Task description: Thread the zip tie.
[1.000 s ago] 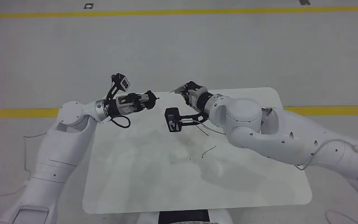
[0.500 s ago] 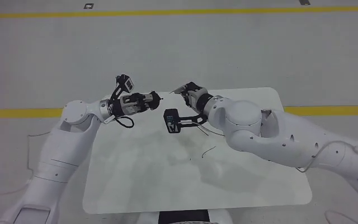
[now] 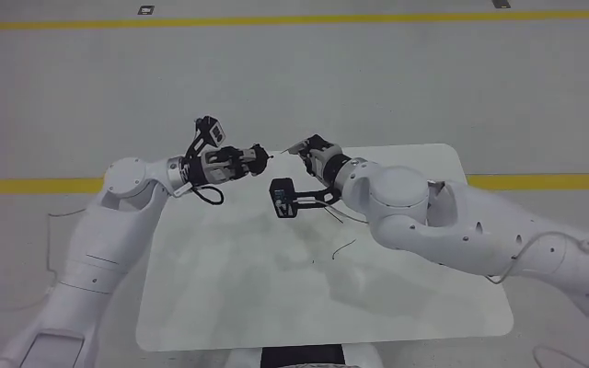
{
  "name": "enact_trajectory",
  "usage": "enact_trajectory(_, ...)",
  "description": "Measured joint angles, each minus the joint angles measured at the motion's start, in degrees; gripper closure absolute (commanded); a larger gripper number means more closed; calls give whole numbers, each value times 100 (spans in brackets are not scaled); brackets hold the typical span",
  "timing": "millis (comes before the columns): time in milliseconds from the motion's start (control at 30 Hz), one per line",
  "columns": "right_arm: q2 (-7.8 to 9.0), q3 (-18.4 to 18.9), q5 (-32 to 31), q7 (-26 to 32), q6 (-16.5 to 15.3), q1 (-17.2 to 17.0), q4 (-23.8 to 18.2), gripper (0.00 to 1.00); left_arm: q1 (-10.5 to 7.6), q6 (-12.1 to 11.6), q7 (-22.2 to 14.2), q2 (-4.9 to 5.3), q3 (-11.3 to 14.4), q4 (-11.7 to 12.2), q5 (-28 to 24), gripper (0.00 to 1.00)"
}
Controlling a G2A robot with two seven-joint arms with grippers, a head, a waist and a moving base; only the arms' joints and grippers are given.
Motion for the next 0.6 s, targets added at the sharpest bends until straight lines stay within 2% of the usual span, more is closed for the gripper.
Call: enact_trajectory(600,-33,0,0,84,0,-18,0,100,-247,37,-8,-44,236,137,-58,100)
